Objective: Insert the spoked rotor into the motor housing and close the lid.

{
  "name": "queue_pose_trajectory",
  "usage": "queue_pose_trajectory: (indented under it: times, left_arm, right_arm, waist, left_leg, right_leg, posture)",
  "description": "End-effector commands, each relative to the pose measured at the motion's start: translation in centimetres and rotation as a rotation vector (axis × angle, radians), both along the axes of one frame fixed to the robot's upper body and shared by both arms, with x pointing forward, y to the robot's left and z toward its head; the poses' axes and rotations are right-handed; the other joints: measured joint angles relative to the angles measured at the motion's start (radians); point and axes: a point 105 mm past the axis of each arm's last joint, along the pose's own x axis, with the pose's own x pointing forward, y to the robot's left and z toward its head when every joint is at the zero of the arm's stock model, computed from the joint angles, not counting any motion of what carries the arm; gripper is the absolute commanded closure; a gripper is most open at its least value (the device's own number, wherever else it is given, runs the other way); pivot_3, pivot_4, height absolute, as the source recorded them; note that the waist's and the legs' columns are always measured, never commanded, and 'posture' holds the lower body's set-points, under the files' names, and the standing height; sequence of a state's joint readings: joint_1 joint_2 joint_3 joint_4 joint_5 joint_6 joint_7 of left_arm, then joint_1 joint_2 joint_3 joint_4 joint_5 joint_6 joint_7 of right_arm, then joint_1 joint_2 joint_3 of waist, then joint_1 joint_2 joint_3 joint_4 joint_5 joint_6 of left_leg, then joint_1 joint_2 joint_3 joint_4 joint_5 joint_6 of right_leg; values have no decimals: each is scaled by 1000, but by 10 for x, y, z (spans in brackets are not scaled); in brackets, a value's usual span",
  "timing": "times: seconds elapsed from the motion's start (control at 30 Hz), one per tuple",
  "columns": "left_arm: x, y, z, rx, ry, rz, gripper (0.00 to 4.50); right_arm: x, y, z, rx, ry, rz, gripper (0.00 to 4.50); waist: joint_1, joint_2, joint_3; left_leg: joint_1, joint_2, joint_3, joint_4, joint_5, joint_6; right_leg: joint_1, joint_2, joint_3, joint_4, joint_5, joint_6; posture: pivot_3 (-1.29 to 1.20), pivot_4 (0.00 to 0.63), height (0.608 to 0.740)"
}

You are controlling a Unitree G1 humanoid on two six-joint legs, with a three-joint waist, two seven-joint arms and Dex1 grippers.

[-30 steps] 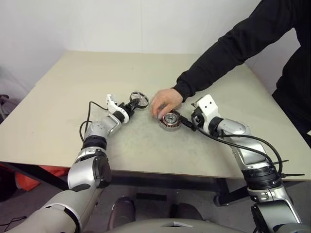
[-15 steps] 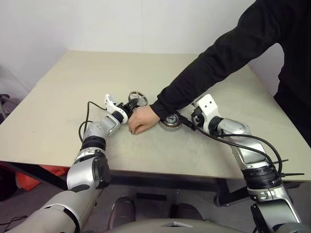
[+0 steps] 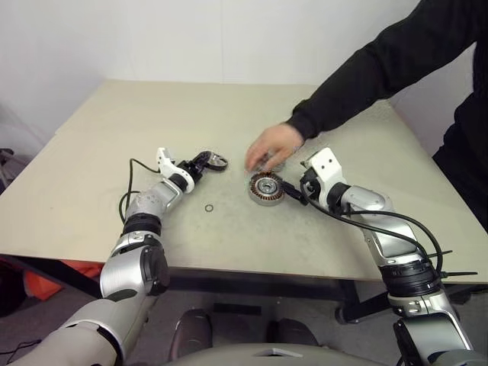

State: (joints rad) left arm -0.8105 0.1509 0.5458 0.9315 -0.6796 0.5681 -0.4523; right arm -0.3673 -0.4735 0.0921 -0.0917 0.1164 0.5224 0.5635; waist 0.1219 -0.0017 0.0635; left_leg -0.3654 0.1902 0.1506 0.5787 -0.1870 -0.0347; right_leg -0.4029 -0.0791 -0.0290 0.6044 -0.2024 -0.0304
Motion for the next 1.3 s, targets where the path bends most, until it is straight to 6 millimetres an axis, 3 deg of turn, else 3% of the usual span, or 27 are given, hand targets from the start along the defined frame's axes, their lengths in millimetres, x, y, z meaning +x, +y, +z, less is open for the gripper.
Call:
queue_pose_trajectory:
  times: [0.03, 0.3, 0.4, 0.57, 0.8, 1.3]
  left_arm:
    - [-2, 20, 6, 56, -33, 16, 2231]
    - [-19, 40, 10, 320, -129, -42, 2231]
    - [-31, 26, 23, 539, -300, -144, 2231]
    - [-67, -12, 16, 800, -540, -453, 2231]
    - [-86, -22, 4, 882, -604, -605, 2231]
    - [-96, -2, -32, 951, -503, -639, 2231]
  right_arm:
    - [3, 3, 15, -5, -63, 13, 138]
    - [4, 6, 13, -5, -59, 21, 138]
    - [4, 6, 12, -6, -58, 26, 138]
    - [5, 8, 11, -12, -56, 38, 138]
    - [1, 9, 10, -5, -43, 52, 138]
    - [1, 9, 8, -10, -45, 38, 138]
  waist:
    - [-1, 0, 0]
    - [0, 0, 0]
    - [0, 0, 0]
    - [-1, 0, 0]
    - [-7, 0, 0]
    - [-28, 0, 0]
  left_leg:
    - [0, 0, 0, 0, 0, 0]
    - [0, 0, 0, 0, 0, 0]
    - [0, 1, 0, -1, 0, 0]
    - [0, 1, 0, -1, 0, 0]
    - [2, 2, 0, -1, 0, 0]
    - [2, 2, 1, -1, 0, 0]
  right_leg:
    - [0, 0, 0, 0, 0, 0]
    - [0, 0, 0, 0, 0, 0]
    - [0, 0, 0, 0, 0, 0]
    - [0, 0, 0, 0, 0, 0]
    - [-1, 1, 1, 1, 0, 1]
    - [0, 2, 1, 2, 0, 0]
  posture:
    - [0, 0, 740]
    - [0, 0, 740]
    - [0, 0, 740]
    - [0, 0, 740]
    - [0, 0, 740]
    - [0, 0, 740]
